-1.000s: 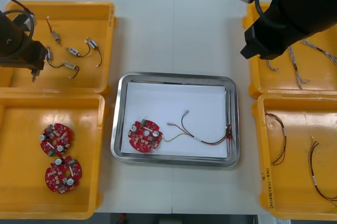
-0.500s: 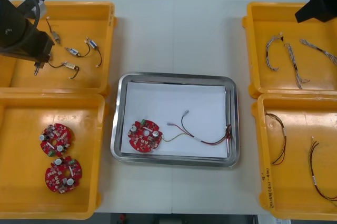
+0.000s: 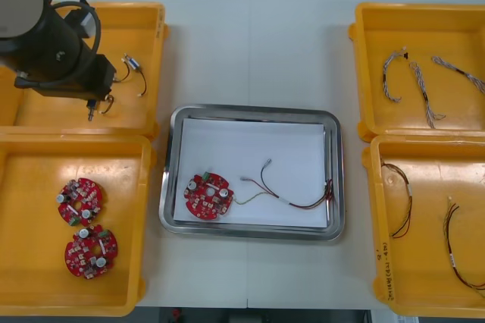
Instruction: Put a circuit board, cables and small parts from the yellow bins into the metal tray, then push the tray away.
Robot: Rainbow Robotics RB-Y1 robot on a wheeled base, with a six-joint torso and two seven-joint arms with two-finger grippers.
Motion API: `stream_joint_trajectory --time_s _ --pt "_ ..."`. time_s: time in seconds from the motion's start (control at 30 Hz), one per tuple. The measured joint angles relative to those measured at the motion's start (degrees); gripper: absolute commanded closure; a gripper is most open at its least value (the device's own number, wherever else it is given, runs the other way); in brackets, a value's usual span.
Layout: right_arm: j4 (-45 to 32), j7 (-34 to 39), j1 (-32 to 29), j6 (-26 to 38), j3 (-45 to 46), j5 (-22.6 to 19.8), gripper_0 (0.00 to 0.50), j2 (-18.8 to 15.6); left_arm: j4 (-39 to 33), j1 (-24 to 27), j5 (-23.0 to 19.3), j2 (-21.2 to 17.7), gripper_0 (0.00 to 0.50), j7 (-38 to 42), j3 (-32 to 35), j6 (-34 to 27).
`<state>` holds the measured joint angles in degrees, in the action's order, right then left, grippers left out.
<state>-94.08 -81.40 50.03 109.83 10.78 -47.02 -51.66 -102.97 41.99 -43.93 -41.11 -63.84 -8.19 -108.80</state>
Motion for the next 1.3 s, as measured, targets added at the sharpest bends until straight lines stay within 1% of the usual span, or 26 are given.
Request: stream_joint_trajectory --time_s 0.2,0.3,0.37,0.5,0.6,0.67,0.8,1.0,1.13,1.3 --pt "2.9 -1.0 0.0 0.0 0.9 3.7 0.000 0.0 -1.1 0.9 0.0 2.6 0.494 0.1 -4.0 -0.1" --pt "4.8 -1.0 0.0 0.0 1.1 5.1 0.000 0.0 -2.4 1.9 0.0 3.8 0.493 1.6 -6.9 0.0" --pt "5.9 -1.0 0.0 0.0 1.1 5.6 0.000 0.0 -3.2 2.7 0.0 4.4 0.494 4.4 -8.9 0.0" --pt "7.5 -1.0 0.0 0.0 1.3 6.3 0.000 0.0 -3.8 3.6 0.0 5.8 0.493 13.7 -11.6 0.3" --pt "9.2 -1.5 0.0 0.0 1.4 6.3 0.000 0.0 -4.3 3.7 0.1 6.9 0.494 20.1 -13.4 2.5" --pt "10.4 -3.0 0.0 0.0 1.4 6.3 0.000 0.0 -4.5 3.7 0.4 7.3 0.494 22.0 -15.0 4.2" --pt "12.1 -8.9 0.0 0.0 1.4 6.2 0.000 0.0 -4.5 3.8 1.5 7.4 0.494 22.0 -18.7 6.8" --pt "14.2 -11.6 0.0 0.0 1.4 6.2 0.000 0.0 -4.5 3.9 3.1 7.5 0.494 22.1 -22.9 9.5" --pt "15.5 -17.3 0.0 0.0 1.4 6.2 0.000 0.0 -4.4 3.9 3.8 7.7 0.494 22.1 -24.6 10.8" --pt "17.8 -18.2 0.0 -2.7 1.3 6.1 0.000 0.0 -2.3 3.9 5.5 8.5 0.494 22.1 -26.2 12.8"
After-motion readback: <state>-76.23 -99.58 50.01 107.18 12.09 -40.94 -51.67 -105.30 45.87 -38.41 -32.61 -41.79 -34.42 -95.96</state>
